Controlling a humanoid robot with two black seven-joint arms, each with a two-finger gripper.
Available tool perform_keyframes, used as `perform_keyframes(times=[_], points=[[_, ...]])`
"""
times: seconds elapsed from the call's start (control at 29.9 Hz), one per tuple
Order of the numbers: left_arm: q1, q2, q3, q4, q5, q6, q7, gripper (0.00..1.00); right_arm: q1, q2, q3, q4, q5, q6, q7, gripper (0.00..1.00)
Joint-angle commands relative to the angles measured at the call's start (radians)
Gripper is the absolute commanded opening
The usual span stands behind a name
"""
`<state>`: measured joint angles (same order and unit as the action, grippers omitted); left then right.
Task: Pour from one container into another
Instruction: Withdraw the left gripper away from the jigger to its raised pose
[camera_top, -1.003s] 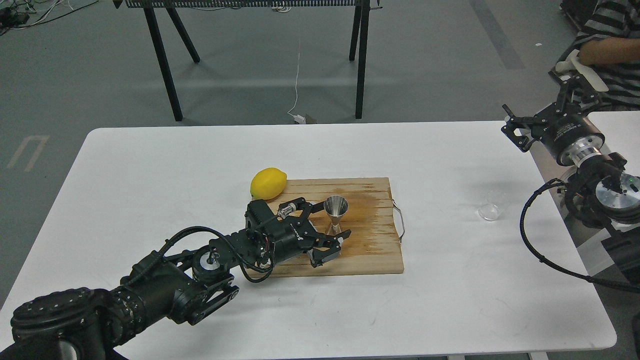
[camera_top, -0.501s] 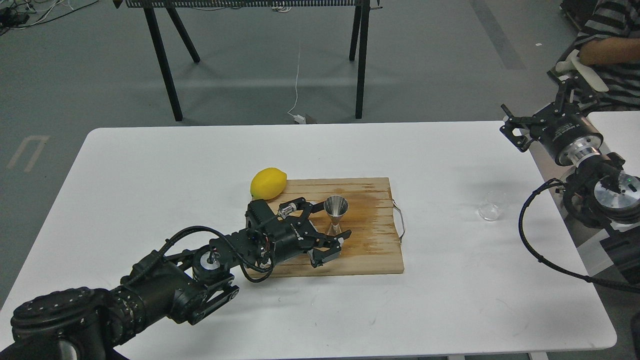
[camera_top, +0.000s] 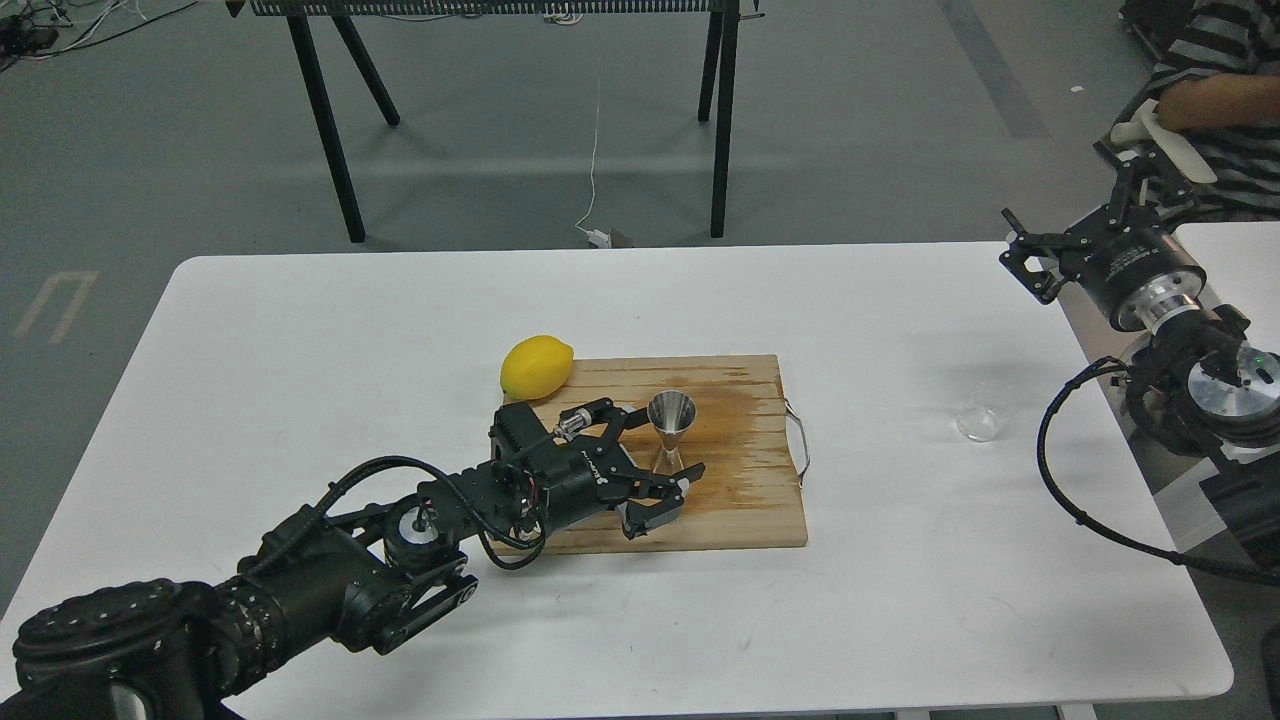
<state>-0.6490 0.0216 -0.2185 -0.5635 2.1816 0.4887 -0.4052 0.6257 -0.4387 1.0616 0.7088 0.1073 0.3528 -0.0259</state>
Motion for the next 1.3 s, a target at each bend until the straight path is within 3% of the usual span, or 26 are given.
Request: perform_keyframes(times=[0.0, 0.27, 0.77, 1.0, 1.17, 1.27], points=[[0.002, 0.021, -0.001, -0.001, 0.0, 0.0, 0.0, 0.87, 0.0, 0.002, 0.0, 0.0, 0.0, 0.0, 0.001, 0.99], [0.014, 0.089, -0.002, -0.024, 0.0, 0.0, -0.011, 0.87, 0.002, 0.0, 0.0, 0.0, 0.0, 0.002, 0.0, 0.99], [0.081, 0.363, -0.093, -0.225, 0.0, 0.0, -0.011, 0.87, 0.0, 0.003, 0.001, -0.002, 0.0, 0.0, 0.008, 0.99], [0.077, 0.543, -0.186, -0.367, -0.377, -0.004, -0.018, 0.87, 0.0, 0.005, 0.012, 0.0, 0.002, 0.005, 0.009, 0.99], [0.063, 0.635, -0.258, -0.427, -0.75, -0.129, -0.052, 0.87, 0.0, 0.005, 0.006, -0.002, 0.002, 0.005, 0.009, 0.99], [0.063, 0.644, -0.343, -0.424, -0.971, -0.272, -0.058, 0.87, 0.0, 0.005, 0.001, 0.0, -0.001, 0.006, 0.011, 0.99]])
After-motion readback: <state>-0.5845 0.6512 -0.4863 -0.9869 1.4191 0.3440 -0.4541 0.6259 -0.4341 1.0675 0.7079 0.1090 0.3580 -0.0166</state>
